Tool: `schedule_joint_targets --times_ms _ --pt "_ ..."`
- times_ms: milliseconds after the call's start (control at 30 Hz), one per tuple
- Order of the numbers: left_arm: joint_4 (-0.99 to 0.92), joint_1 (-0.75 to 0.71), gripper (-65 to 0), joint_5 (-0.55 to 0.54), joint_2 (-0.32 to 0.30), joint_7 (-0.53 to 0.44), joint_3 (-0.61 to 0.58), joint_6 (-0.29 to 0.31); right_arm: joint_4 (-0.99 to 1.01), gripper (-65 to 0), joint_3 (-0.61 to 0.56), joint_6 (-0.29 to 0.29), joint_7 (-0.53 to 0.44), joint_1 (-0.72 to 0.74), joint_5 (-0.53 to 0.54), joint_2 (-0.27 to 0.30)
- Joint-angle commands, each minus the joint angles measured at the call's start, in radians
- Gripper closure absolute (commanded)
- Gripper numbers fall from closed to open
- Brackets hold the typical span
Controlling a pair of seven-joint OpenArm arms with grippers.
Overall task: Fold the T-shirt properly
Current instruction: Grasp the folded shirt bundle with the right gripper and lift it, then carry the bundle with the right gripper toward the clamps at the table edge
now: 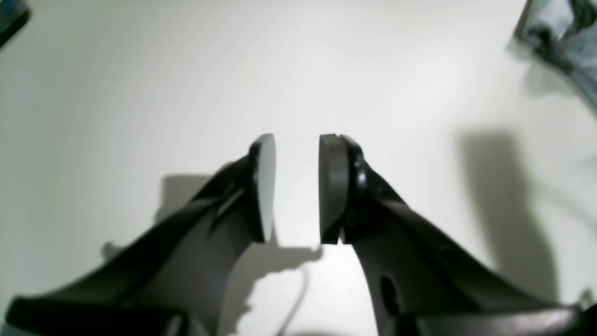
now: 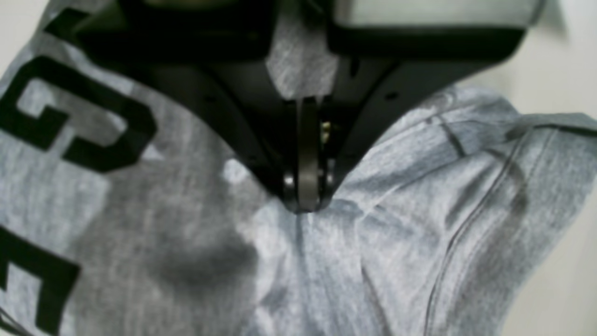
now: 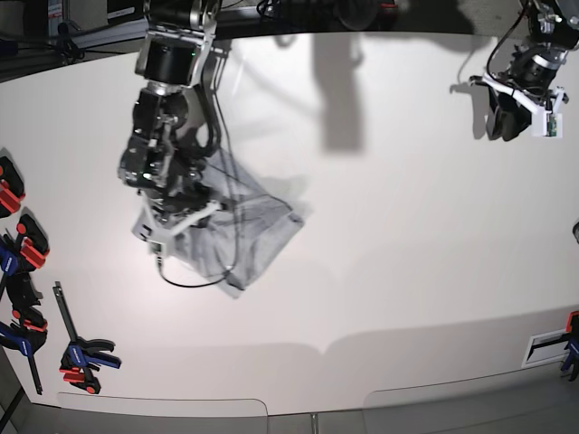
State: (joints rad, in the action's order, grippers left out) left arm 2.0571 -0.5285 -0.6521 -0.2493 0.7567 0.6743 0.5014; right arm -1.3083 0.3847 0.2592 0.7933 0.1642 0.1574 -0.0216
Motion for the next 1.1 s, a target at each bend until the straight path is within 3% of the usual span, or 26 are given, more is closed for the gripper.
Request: schedule_joint_targets --times_ms 0,333,667,800,1067 --pt "0.018 -0.001 -14.0 -0.031 -0.012 -0.025 0.006 0.0 -0.004 0.0 0.032 -0.025 0.026 0.007 -0.042 0.005" --pt "0.018 0.023 -14.0 -0.074 -0.018 -0.018 0.006 0.001 -0.004 0.0 0.223 -0.038 0.026 0.004 -0.057 0.052" --pt "0.018 0.038 -14.0 -0.214 -0.018 0.006 0.005 0.027 -0.005 0.0 0.412 -0.1 0.017 0.001 -0.095 0.055" --pt "0.018 0.038 -14.0 -0.216 -0.024 0.017 0.005 0.027 -0.005 0.0 0.476 -0.145 0.026 -0.014 -0.132 0.051" --pt "0.018 0.05 -14.0 -0.259 -0.051 0.031 0.0 0.027 -0.032 0.0 0.555 -0.163 0.026 -0.101 -0.094 0.049"
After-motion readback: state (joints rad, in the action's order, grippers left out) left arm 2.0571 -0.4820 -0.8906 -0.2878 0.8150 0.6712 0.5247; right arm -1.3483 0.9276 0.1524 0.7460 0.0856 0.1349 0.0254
